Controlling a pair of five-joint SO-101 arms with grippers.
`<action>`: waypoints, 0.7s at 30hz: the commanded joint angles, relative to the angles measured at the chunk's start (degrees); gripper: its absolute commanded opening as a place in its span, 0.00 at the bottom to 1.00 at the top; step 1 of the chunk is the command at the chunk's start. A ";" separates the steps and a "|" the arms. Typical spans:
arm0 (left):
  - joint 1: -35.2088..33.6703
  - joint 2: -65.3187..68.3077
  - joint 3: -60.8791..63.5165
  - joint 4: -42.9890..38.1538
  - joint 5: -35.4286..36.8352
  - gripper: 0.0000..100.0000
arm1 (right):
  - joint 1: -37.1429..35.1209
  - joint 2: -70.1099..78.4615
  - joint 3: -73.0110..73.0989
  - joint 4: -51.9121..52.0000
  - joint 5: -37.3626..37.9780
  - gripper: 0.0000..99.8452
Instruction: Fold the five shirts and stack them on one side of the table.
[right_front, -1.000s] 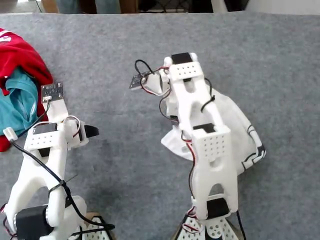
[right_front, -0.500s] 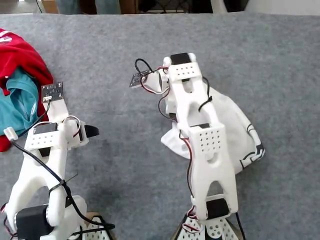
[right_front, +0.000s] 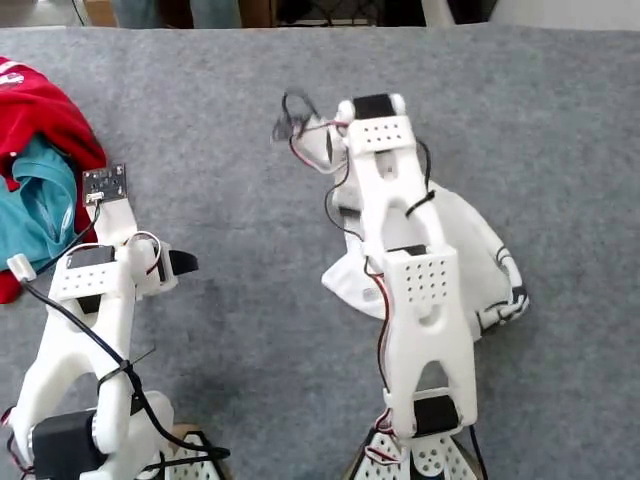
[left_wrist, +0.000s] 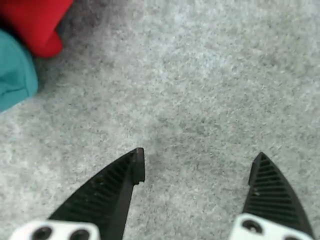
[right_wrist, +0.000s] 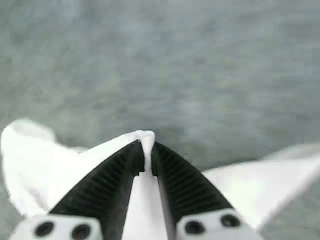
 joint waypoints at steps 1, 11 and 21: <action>0.48 -1.41 -0.40 -0.79 0.26 0.34 | 1.23 -4.18 -10.95 -3.78 -7.56 0.02; 0.57 -1.41 -0.57 -0.70 0.62 0.34 | 11.43 -12.18 -40.40 -3.08 -19.69 0.02; 18.95 -1.05 -16.40 10.55 9.14 0.34 | 32.88 -18.51 -34.68 -6.42 -30.42 0.02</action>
